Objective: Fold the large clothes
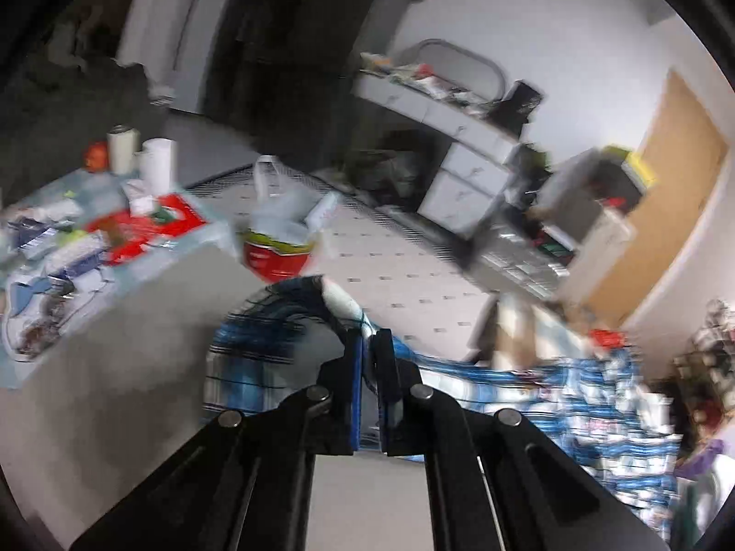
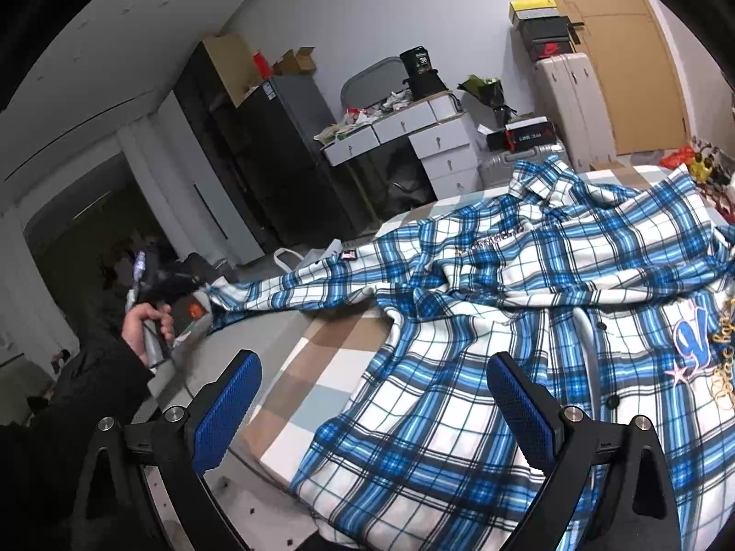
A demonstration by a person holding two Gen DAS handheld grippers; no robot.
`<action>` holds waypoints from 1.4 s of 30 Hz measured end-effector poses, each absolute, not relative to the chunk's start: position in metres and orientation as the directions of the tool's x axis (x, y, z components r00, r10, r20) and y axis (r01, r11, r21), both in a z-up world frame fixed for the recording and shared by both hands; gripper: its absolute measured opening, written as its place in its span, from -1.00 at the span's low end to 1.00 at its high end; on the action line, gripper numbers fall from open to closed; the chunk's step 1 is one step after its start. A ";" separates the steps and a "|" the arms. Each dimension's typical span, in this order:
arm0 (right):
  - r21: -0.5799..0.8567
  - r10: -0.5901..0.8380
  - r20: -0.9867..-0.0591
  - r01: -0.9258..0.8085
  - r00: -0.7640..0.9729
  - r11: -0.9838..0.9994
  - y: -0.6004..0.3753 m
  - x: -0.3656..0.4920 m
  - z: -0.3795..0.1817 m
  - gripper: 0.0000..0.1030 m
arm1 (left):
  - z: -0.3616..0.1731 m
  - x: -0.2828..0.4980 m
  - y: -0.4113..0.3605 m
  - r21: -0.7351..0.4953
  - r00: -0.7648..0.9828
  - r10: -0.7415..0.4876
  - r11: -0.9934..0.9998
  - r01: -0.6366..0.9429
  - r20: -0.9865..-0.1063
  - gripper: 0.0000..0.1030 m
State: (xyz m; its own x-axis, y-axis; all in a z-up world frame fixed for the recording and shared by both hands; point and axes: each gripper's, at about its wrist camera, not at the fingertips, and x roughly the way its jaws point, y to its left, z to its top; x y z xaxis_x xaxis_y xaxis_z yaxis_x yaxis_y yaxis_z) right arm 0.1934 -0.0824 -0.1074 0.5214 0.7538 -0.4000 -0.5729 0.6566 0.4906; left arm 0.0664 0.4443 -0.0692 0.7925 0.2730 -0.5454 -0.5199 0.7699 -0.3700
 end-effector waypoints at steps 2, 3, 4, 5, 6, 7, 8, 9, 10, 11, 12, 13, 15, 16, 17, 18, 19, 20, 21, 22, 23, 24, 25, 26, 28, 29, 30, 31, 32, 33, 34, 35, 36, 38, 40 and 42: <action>0.501 0.757 -0.402 -0.568 0.515 0.653 -0.082 0.194 -0.109 0.94 | -0.078 0.065 0.452 -0.365 0.773 0.291 0.752 -0.549 -0.564 -0.98; 0.503 0.757 -0.404 -0.566 0.514 0.653 -0.083 0.194 -0.110 0.94 | -0.088 0.063 0.460 -0.370 0.754 0.294 0.731 -0.573 -0.588 -0.98; 0.508 0.759 -0.403 -0.565 0.511 0.650 -0.083 0.194 -0.110 0.94 | -0.097 0.063 0.466 -0.375 0.735 0.302 0.706 -0.600 -0.607 -0.98; 0.511 0.760 -0.403 -0.563 0.511 0.650 -0.083 0.194 -0.111 0.94 | -0.109 0.061 0.476 -0.401 0.728 0.294 0.679 -0.615 -0.620 -0.98; 0.514 0.759 -0.404 -0.560 0.511 0.650 -0.084 0.194 -0.112 0.94 | -0.120 0.059 0.483 -0.427 0.722 0.273 0.655 -0.624 -0.636 -0.98; 0.515 0.759 -0.406 -0.559 0.509 0.650 -0.084 0.193 -0.112 0.94 | -0.127 0.061 0.489 -0.441 0.711 0.258 0.634 -0.635 -0.654 -0.96; 0.515 0.759 -0.408 -0.559 0.507 0.650 -0.084 0.192 -0.112 0.94 | -0.136 0.061 0.495 -0.458 0.704 0.240 0.613 -0.644 -0.668 -0.96; 0.513 0.759 -0.410 -0.560 0.506 0.651 -0.084 0.192 -0.113 0.94 | -0.143 0.062 0.500 -0.470 0.701 0.220 0.603 -0.644 -0.678 -0.96; 0.509 0.758 -0.413 -0.562 0.506 0.652 -0.084 0.191 -0.113 0.94 | -0.148 0.065 0.503 -0.469 0.696 0.204 0.606 -0.642 -0.689 -0.95; 0.507 0.755 -0.416 -0.559 0.507 0.655 -0.085 0.190 -0.113 0.94 | -0.150 0.069 0.502 -0.464 0.691 0.197 0.611 -0.641 -0.696 -0.90; 0.506 0.752 -0.419 -0.558 0.508 0.658 -0.085 0.190 -0.114 0.94 | -0.152 0.073 0.500 -0.470 0.695 0.182 0.617 -0.631 -0.696 -0.88; 0.508 0.752 -0.421 -0.554 0.508 0.659 -0.086 0.190 -0.115 0.94 | -0.151 0.079 0.498 -0.484 0.704 0.160 0.622 -0.616 -0.691 -0.79; 0.516 0.749 -0.424 -0.544 0.509 0.662 -0.087 0.191 -0.117 0.94 | -0.152 0.084 0.495 -0.517 0.718 0.129 0.609 -0.602 -0.684 -0.39; 0.521 0.748 -0.426 -0.538 0.509 0.662 -0.087 0.192 -0.118 0.94 | -0.152 0.085 0.494 -0.536 0.726 0.122 0.595 -0.599 -0.677 -0.13; 0.527 0.747 -0.428 -0.532 0.508 0.663 -0.088 0.192 -0.119 0.94 | -0.151 0.088 0.492 -0.540 0.726 0.125 0.586 -0.604 -0.677 -0.12; 0.531 0.747 -0.429 -0.527 0.508 0.663 -0.089 0.192 -0.120 0.94 | -0.149 0.090 0.490 -0.522 0.713 0.142 0.587 -0.619 -0.686 -0.12; 0.535 0.747 -0.429 -0.524 0.507 0.663 -0.089 0.192 -0.120 0.94 | -0.146 0.093 0.488 -0.506 0.708 0.160 0.593 -0.626 -0.688 -0.16; 0.535 0.747 -0.430 -0.523 0.508 0.663 -0.089 0.191 -0.121 0.94 | -0.144 0.094 0.487 -0.496 0.709 0.177 0.600 -0.627 -0.683 -0.63; 0.534 0.745 -0.432 -0.522 0.508 0.665 -0.089 0.191 -0.121 0.94 | -0.143 0.096 0.486 -0.470 0.695 0.200 0.607 -0.641 -0.690 -0.97; 0.532 0.745 -0.433 -0.523 0.508 0.666 -0.089 0.190 -0.121 0.94 | -0.141 0.098 0.485 -0.448 0.681 0.212 0.613 -0.651 -0.700 -0.98; 0.528 0.744 -0.434 -0.525 0.508 0.667 -0.089 0.189 -0.121 0.94 | -0.138 0.097 0.484 -0.450 0.693 0.217 0.621 -0.642 -0.688 -0.98; 0.525 0.743 -0.434 -0.527 0.510 0.668 -0.090 0.188 -0.121 0.94 | -0.131 0.095 0.480 -0.434 0.697 0.245 0.632 -0.642 -0.674 -0.98; 0.520 0.740 -0.434 -0.529 0.513 0.671 -0.090 0.186 -0.121 0.94 | -0.121 0.093 0.475 -0.419 0.706 0.275 0.646 -0.638 -0.652 -0.98; 0.517 0.739 -0.435 -0.529 0.515 0.673 -0.091 0.186 -0.122 0.94 | -0.107 0.092 0.467 -0.417 0.735 0.289 0.672 -0.612 -0.613 -0.98; 0.518 0.735 -0.437 -0.524 0.518 0.677 -0.093 0.186 -0.124 0.94 | -0.077 0.092 0.448 -0.399 0.772 0.314 0.714 -0.575 -0.552 -0.98; 0.524 0.735 -0.437 -0.517 0.519 0.677 -0.095 0.186 -0.125 0.94 | -0.057 0.095 0.433 -0.400 0.806 0.302 0.745 -0.533 -0.509 -0.98; 0.532 0.736 -0.436 -0.511 0.519 0.675 -0.098 0.187 -0.127 0.94 | -0.037 0.100 0.416 -0.390 0.833 0.294 0.777 -0.494 -0.468 -0.98; 0.543 0.736 -0.434 -0.501 0.519 0.674 -0.101 0.188 -0.130 0.94 | -0.021 0.105 0.401 -0.377 0.853 0.281 0.804 -0.459 -0.440 -0.98; 0.550 0.735 -0.436 -0.493 0.520 0.674 -0.103 0.190 -0.131 0.94 | 0.000 0.115 0.378 -0.364 0.881 0.245 0.841 -0.401 -0.404 -0.98; 0.558 0.734 -0.436 -0.483 0.521 0.675 -0.106 0.192 -0.132 0.94 | 0.015 0.124 0.360 -0.351 0.899 0.218 0.865 -0.358 -0.380 -0.98; 0.567 0.734 -0.433 -0.474 0.523 0.673 -0.111 0.193 -0.134 0.94 | 0.032 0.135 0.336 -0.330 0.915 0.185 0.892 -0.309 -0.358 -0.98; 0.571 0.731 -0.432 -0.467 0.528 0.675 -0.114 0.194 -0.135 0.94 | 0.049 0.148 0.308 -0.317 0.932 0.137 0.915 -0.248 -0.334 -0.98; 0.574 0.728 -0.430 -0.460 0.535 0.677 -0.118 0.195 -0.135 0.94 | 0.059 0.159 0.287 -0.311 0.943 0.098 0.929 -0.202 -0.319 -0.98; 0.582 0.720 -0.423 -0.444 0.550 0.681 -0.127 0.198 -0.136 0.94 | 0.085 0.184 0.229 -0.298 0.955 -0.014 0.951 -0.079 -0.297 -0.98; 0.594 0.709 -0.420 -0.420 0.567 0.687 -0.140 0.200 -0.138 0.94 | 0.098 0.209 0.175 -0.273 0.949 -0.097 0.962 0.012 -0.299 -0.98; 0.604 0.700 -0.420 -0.398 0.577 0.691 -0.150 0.201 -0.140 0.94 | 0.101 0.236 0.116 -0.244 0.927 -0.189 0.963 0.111 -0.323 -0.98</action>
State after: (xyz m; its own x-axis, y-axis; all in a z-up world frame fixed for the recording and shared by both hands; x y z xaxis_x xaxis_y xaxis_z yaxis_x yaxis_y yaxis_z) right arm 0.2013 -0.1503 -0.1404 0.5772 0.7001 -0.4203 -0.3980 0.6906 0.6038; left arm 0.2358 0.1161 0.1011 0.9275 -0.1885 -0.3228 0.1107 0.9633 -0.2444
